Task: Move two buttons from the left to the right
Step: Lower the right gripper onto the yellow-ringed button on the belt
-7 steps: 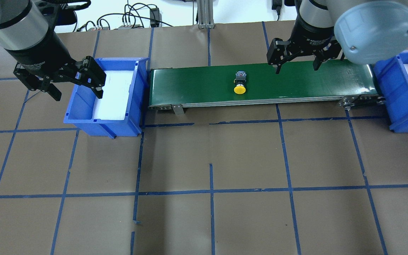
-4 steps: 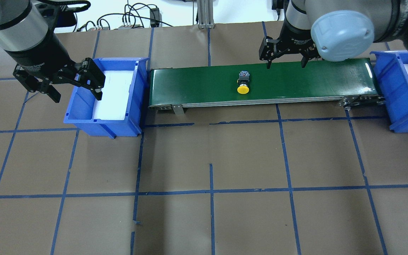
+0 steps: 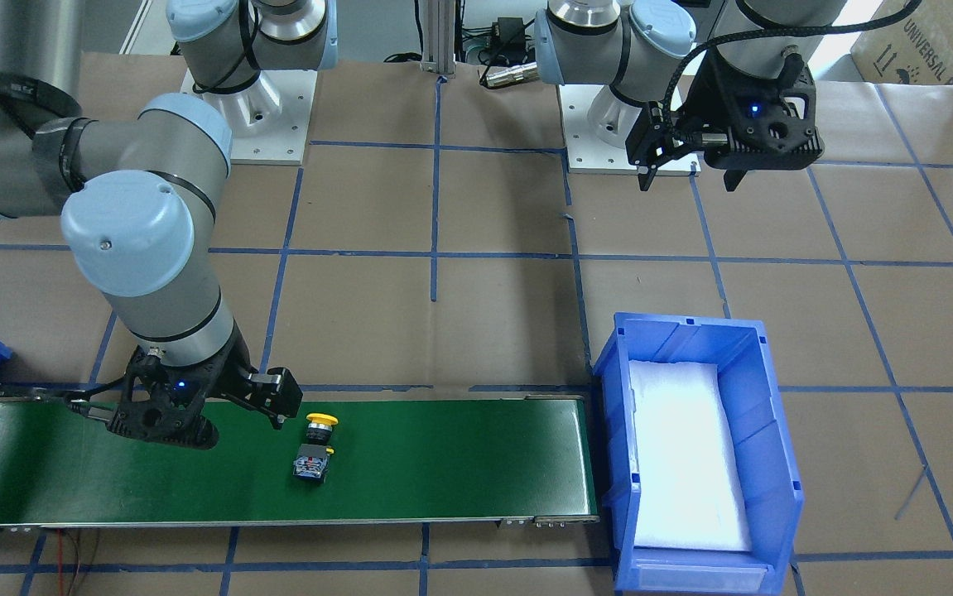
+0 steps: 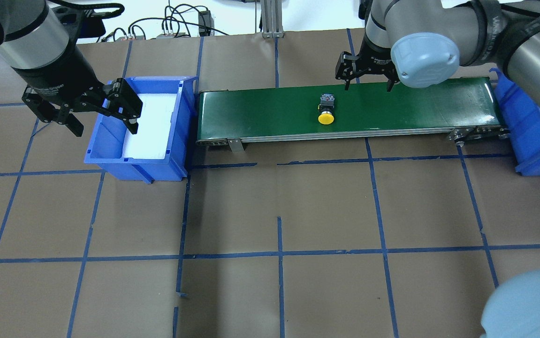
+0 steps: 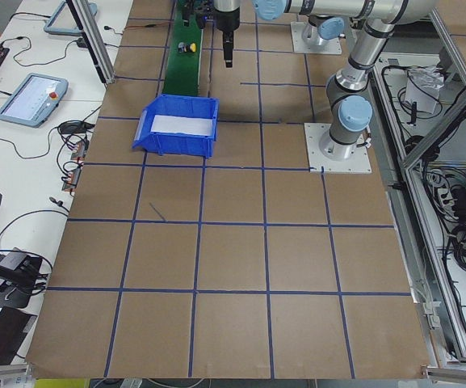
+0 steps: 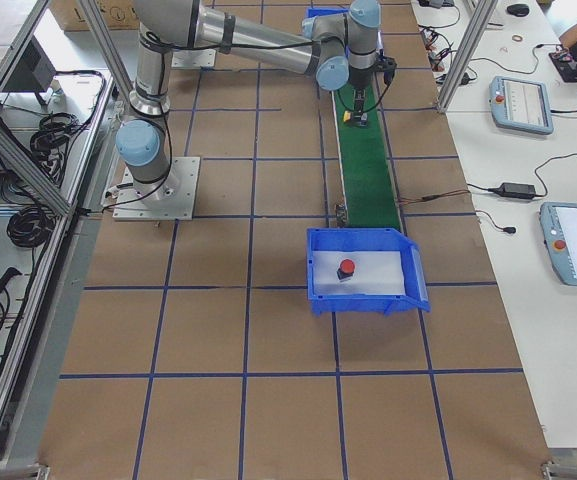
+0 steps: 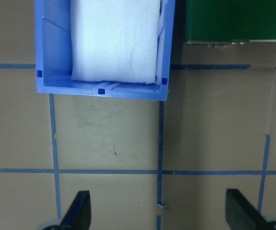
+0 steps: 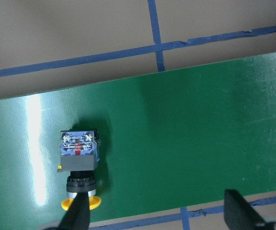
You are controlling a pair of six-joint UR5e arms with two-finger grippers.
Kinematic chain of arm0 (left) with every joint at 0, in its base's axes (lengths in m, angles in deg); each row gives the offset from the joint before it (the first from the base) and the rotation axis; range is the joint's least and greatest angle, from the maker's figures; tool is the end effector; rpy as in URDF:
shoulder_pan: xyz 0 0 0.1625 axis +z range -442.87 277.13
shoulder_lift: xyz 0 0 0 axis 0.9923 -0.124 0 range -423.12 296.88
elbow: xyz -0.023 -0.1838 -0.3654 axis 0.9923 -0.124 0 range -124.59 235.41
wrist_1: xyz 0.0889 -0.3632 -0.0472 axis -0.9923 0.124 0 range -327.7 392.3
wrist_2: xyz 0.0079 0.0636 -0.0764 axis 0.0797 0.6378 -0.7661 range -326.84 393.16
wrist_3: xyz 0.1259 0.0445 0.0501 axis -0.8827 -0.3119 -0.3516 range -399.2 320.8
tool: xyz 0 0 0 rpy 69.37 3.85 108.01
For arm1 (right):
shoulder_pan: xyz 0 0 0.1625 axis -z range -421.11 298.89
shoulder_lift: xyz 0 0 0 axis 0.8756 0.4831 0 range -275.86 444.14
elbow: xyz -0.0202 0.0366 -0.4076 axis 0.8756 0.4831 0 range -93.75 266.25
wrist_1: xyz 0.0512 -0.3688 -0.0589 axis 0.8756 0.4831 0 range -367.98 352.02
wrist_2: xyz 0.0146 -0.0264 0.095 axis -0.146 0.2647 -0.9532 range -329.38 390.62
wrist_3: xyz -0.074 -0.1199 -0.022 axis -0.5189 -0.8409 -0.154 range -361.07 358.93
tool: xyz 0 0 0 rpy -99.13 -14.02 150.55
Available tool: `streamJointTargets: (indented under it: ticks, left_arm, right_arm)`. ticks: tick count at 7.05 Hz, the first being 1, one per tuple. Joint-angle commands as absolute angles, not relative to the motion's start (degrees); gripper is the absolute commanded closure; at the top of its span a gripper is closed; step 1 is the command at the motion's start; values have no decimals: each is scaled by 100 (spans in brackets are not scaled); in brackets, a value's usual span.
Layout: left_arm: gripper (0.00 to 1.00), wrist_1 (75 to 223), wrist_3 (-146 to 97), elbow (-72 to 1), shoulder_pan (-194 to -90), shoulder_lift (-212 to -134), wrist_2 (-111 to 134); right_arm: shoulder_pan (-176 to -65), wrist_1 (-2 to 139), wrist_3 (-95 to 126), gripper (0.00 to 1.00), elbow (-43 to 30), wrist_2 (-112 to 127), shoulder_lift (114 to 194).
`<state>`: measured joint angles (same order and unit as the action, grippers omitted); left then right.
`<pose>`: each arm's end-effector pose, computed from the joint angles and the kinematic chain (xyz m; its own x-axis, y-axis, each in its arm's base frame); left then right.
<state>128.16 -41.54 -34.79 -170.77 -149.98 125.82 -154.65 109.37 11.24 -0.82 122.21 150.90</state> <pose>-0.1109 -0.4264 0.4421 -0.9990 0.0064 -0.0443 0.0041 0.9986 0.0530 0.1667 -0.5996 0.2874 -0.9880 0.1542 0.0007 0.1529 0.9802 -0.1258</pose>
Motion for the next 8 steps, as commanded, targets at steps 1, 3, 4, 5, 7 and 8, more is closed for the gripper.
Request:
streamJointTargets:
  ticks: [1, 3, 4, 5, 7, 8]
  left_arm:
    - [0, 12810, -4140, -3476, -17068, -14995, 12597]
    - [0, 12705, -4044, -3485, -17094, -14995, 12414]
    - [0, 12687, -4095, -3485, -17085, -14995, 12430]
    - [0, 12678, -4105, -3485, -17085, -14995, 12439]
    - [0, 12617, -4087, -3485, -17085, -14995, 12430]
    - [0, 12616, -4044, -3476, -17085, -14995, 12422]
  right_arm:
    - [-15471, 11364, 1272, 1, -76, 12063, 14761]
    - [-15471, 11549, 1387, 1, -67, 12045, 14593]
    - [-15471, 11707, 1439, 1, -67, 11906, 14453]
    - [-15471, 11778, 1440, 1, -67, 11904, 14399]
    - [-15471, 11779, 1448, 1, -85, 11904, 14390]
    - [-15471, 11779, 1448, 1, -102, 11904, 14364]
